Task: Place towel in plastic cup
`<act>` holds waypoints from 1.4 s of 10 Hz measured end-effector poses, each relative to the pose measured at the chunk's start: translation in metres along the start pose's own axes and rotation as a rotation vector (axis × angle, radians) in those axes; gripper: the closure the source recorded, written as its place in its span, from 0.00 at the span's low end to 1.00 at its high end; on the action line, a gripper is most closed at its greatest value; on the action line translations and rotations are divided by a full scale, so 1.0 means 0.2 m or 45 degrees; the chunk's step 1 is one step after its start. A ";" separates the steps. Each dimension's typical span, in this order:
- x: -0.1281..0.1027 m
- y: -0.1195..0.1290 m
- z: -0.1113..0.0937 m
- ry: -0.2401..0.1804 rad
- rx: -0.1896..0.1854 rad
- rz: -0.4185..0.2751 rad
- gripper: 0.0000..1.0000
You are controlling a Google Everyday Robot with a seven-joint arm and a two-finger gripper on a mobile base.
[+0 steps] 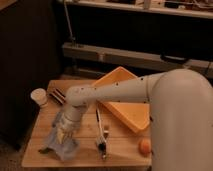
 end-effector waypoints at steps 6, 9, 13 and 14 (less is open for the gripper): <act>0.00 -0.02 0.01 0.000 0.004 0.010 0.20; 0.00 -0.02 0.02 0.003 0.016 0.014 0.20; 0.02 -0.07 -0.01 -0.010 0.040 0.045 0.20; 0.04 -0.09 -0.06 -0.035 0.054 0.058 0.20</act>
